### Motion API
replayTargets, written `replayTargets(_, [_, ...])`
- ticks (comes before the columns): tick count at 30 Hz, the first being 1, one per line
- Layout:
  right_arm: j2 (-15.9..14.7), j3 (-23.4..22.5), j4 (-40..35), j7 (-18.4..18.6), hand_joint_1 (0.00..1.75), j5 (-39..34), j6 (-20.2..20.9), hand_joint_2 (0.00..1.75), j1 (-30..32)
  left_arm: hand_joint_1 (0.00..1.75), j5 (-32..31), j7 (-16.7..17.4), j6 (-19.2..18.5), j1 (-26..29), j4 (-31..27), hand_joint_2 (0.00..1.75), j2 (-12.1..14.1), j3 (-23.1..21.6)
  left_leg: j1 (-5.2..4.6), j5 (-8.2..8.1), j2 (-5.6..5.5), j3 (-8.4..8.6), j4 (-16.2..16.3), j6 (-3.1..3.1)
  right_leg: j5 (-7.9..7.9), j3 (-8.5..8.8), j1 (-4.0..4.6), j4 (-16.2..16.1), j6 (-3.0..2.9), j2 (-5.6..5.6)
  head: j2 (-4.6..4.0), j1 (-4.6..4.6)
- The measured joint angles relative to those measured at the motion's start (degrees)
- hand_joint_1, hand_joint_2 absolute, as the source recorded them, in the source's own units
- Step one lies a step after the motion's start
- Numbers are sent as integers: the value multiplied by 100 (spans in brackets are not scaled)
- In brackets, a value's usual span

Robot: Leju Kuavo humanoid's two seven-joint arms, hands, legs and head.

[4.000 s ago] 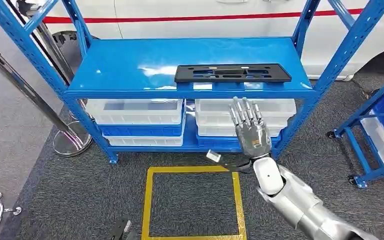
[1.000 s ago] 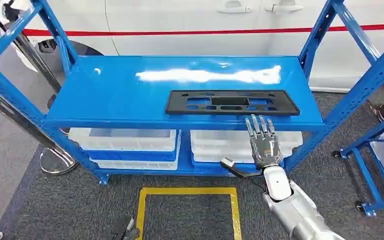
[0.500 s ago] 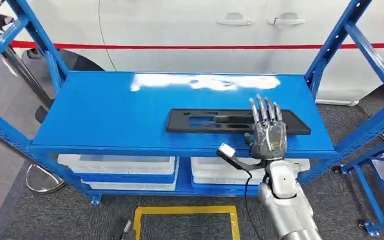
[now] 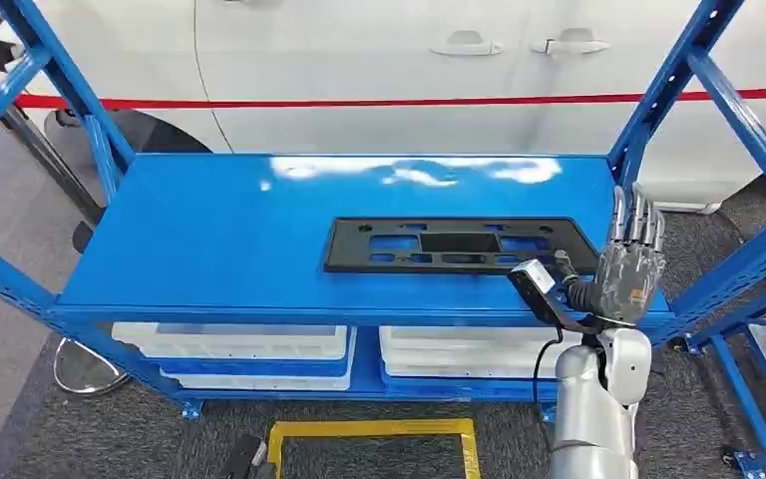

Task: Take the parts from the cabinet and place them on the table.

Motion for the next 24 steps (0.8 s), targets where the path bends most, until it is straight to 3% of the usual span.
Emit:
replayTargets(2, [46, -54, -4, -2, 0, 4, 0, 175, 8, 0, 0, 0, 0, -2, 0, 0, 4, -22, 72, -447, 24, -400, 930, -85, -1, 0, -10, 4, -2, -16, 0, 2])
replayTargets(3, [59, -76, -4, -2, 0, 4, 2, 175, 16, 0, 0, 0, 0, 3, 0, 0, 7, -24, 100, -557, 41, -556, 1280, -118, -2, -4, -16, 7, 0, -23, 0, 0])
replayTargets(4, [63, -98, -4, -2, 0, 4, 2, 175, 26, 0, 0, 2, 0, 10, 0, 0, 9, -24, 127, -521, 54, -591, 1368, -146, -6, -3, -25, 11, 6, -24, 0, 0])
replayTargets(5, [72, -116, -4, -2, 0, 4, 2, 175, 33, 0, 0, 2, 0, 10, 0, 0, 17, -26, 145, -356, 61, -475, 1153, -170, -15, 0, -40, 20, 19, -24, 0, 0])
replayTargets(7, [81, -133, -4, -2, 0, 7, 2, 175, 32, 0, 0, 2, 0, -1, 0, 0, 24, -31, 176, 95, 68, 55, 201, -191, -47, 18, -74, 49, 69, -18, 0, 0])
replayTargets(8, [94, -146, -9, -2, 0, 28, 0, 175, 32, 0, 0, 2, 0, -3, 0, 0, 24, -33, 187, 208, 81, 324, -322, -186, -72, 29, -78, 68, 108, -17, 0, 0])
replayTargets(9, [98, -155, -22, 0, 0, 44, 0, 175, 31, 0, 0, 4, 0, -21, 0, 0, 24, -37, 142, 119, 74, 397, -422, -159, -89, 4, -44, 92, 151, -14, 0, -2])
replayTargets(10, [100, -164, -24, 13, 0, 63, 0, 175, 33, 0, 0, 9, 0, -23, 0, 0, 24, -42, 136, 139, 59, 373, -413, -96, -75, -2, -46, 79, 181, -13, 0, 7])
replayTargets(12, [109, -170, -31, 44, 0, 111, 2, 175, 35, 0, 0, 39, 0, -10, 0, 0, 24, -46, 111, 135, 58, 367, -413, -35, -62, 21, -51, 43, 250, -14, 0, 2])
replayTargets(14, [111, -183, -50, 55, 0, 111, 0, 175, 34, 0, 2, 57, 19, -21, 0, 0, 20, -52, 159, 191, 61, 416, -512, 56, -135, 22, -84, 115, 312, -11, 0, 4])
replayTargets(15, [111, -194, -52, 55, 0, 111, 0, 175, 23, 0, 7, 79, 35, -36, 0, 0, 17, -59, 157, 194, 60, 421, -526, 92, -293, -86, -82, 335, 323, -9, 0, 7])
replayTargets(17, [111, -221, -52, 68, 0, 111, 0, 175, 40, 0, 33, 131, 50, -51, 0, 0, 17, -61, 145, 198, 70, 409, -521, 130, -752, -529, -77, 1231, 349, -2, 0, 4])
replayTargets(18, [114, -240, -52, 72, 0, 116, 2, 175, 67, 0, 50, 162, 57, -50, 0, 0, 15, -61, 135, 204, 71, 405, -515, 136, -894, -737, -81, 1640, 359, -3, 0, 7])
replayTargets(19, [113, -256, -52, 83, 0, 125, 2, 175, 89, 0, 55, 203, 70, -48, 0, 0, 15, -61, 129, 206, 69, 398, -508, 140, -884, -832, -81, 1809, 358, -3, 0, 4])
replayTargets(20, [114, -267, -52, 96, 0, 129, 2, 175, 95, 0, 63, 243, 83, -46, 0, 0, 15, -61, 126, 206, 64, 396, -497, 140, -744, -783, -81, 1692, 353, -3, 0, 7])
replayTargets(21, [114, -269, -52, 101, 0, 138, 2, 175, 90, 0, 66, 262, 87, -45, 0, 0, 15, -61, 123, 203, 60, 395, -487, 136, -531, -627, -81, 1368, 340, -4, 0, 4])
replayTargets(23, [111, -269, -52, 101, 0, 151, 2, 175, 71, 0, 68, 269, 90, -52, 0, 0, 9, -61, 121, 194, 58, 395, -460, 115, -53, -121, -76, 371, 286, -3, 0, 7])
replayTargets(24, [111, -271, -52, 101, 0, 162, 2, 175, 57, 0, 68, 269, 92, -56, 0, 0, 4, -61, 85, 192, 57, 369, -438, 87, -95, -27, -50, 143, 261, 2, 0, 4])
